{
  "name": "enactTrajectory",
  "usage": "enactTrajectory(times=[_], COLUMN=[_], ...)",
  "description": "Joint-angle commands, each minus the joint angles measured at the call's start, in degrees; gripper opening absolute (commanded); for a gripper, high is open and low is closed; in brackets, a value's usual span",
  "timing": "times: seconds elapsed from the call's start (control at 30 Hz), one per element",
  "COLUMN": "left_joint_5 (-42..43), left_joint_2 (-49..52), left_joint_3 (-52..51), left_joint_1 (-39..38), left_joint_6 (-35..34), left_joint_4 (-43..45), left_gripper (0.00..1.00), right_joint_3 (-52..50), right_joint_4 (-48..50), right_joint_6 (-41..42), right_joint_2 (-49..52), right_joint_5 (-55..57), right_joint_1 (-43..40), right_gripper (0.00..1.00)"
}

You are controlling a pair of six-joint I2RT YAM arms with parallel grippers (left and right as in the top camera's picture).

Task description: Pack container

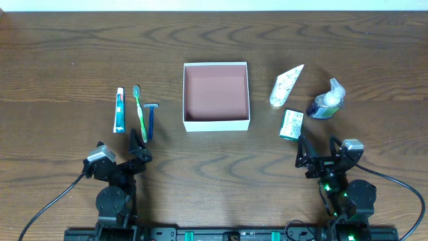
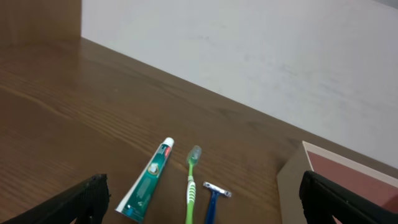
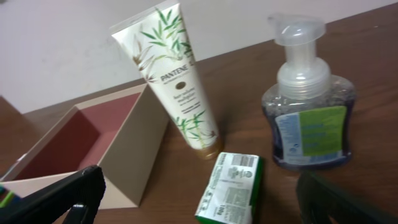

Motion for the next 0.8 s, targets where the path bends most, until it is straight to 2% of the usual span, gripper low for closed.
enactTrajectory(times=[0.0, 0.2, 0.37, 0.57, 0.77], left_joint_5=[2.2, 2.1, 1.4, 0.0, 0.0], left_joint_2=[2.0, 13.1, 26.8, 42.3, 52.5], left_joint_3=[2.7, 14.4, 27.7, 42.7, 51.5], left_joint_1=[-0.3, -0.3, -0.3, 1.0, 5.1], left_joint_6=[1.4, 2.5, 5.5, 8.5, 8.7], left_joint_4=[-0.2, -3.2, -8.1, -13.5, -14.6], left_gripper=[0.98, 0.98, 0.98, 0.98, 0.98], right_joint_3=[3.1, 12.7, 23.5, 40.5, 59.6], right_joint_4=[-0.9, -6.8, -12.4, -21.9, -34.2], right_joint_6=[1.0, -3.0, -5.2, -8.3, -12.8], right_joint_2=[0.7, 9.9, 23.4, 42.0, 57.7], right_joint_5=[-2.4, -2.4, -0.6, -0.7, -0.6], right_joint_1=[-0.1, -0.1, -0.2, -0.2, -0.2], right_gripper=[0.99, 0.99, 0.99, 0.99, 0.99])
